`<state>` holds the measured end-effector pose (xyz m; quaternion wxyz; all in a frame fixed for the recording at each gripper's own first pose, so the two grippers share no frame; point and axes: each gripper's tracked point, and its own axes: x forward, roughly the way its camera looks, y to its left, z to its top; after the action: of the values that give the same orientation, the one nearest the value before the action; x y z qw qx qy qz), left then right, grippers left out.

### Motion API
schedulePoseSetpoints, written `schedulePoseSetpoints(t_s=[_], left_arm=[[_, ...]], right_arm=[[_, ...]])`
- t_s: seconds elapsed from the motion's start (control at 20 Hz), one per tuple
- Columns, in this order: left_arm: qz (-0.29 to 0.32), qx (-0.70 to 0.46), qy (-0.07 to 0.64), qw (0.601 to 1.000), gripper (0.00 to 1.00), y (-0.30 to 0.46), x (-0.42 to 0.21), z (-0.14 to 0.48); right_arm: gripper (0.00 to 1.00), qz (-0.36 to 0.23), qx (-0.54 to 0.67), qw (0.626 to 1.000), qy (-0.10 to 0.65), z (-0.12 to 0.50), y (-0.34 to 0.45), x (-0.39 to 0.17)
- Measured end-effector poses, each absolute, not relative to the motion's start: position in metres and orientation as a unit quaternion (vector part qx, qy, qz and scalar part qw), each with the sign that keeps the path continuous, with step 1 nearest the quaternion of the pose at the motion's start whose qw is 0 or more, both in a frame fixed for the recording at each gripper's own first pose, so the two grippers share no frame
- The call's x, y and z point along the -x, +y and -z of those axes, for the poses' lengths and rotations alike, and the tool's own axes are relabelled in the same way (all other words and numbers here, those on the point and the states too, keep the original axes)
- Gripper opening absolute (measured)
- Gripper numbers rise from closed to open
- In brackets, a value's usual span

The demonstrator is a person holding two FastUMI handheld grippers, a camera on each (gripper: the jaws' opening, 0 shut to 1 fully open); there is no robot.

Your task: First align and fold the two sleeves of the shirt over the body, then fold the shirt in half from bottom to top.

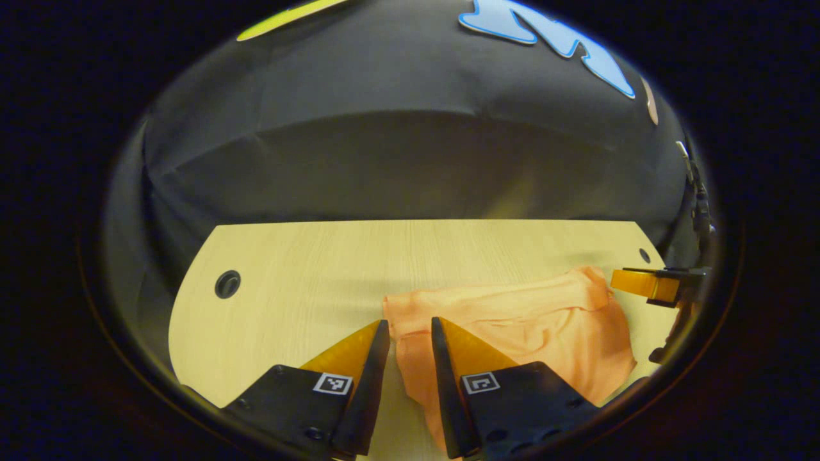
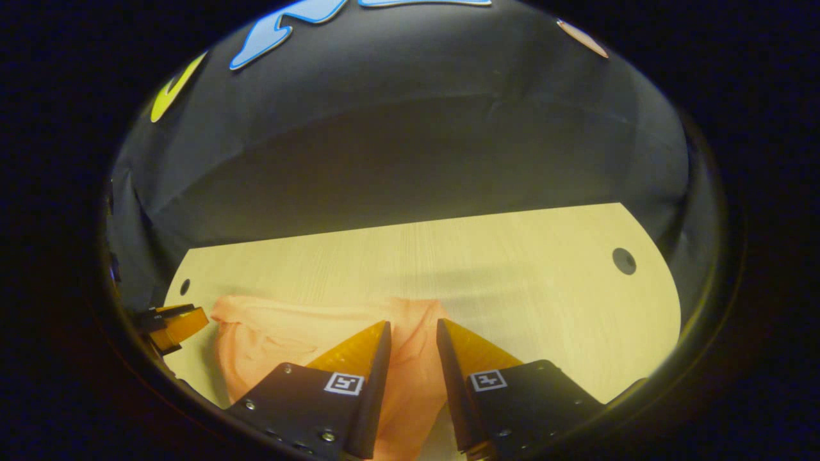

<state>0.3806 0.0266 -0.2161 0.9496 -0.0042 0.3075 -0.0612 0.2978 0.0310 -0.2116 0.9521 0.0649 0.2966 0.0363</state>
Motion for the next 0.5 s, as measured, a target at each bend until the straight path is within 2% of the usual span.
schedulePoseSetpoints(t_s=[0.1,0.15,0.45,0.5], left_arm=[[0.059,0.007,0.305,0.95,0.52,0.029,-0.357,0.197],[0.06,0.007,0.305,0.951,0.48,0.029,-0.344,0.188],[0.056,0.017,0.28,0.958,0.52,0.013,-0.245,0.105],[0.057,0.017,0.271,0.961,0.48,0.01,-0.227,0.09]], right_arm=[[0.46,-0.035,-0.063,0.952,0.298,0.199,0.028,-0.272],[0.46,-0.036,-0.065,0.952,0.298,0.19,0.028,-0.258],[0.46,-0.049,-0.075,0.954,0.285,0.132,0.03,-0.166],[0.46,-0.052,-0.076,0.956,0.277,0.119,0.032,-0.149]])
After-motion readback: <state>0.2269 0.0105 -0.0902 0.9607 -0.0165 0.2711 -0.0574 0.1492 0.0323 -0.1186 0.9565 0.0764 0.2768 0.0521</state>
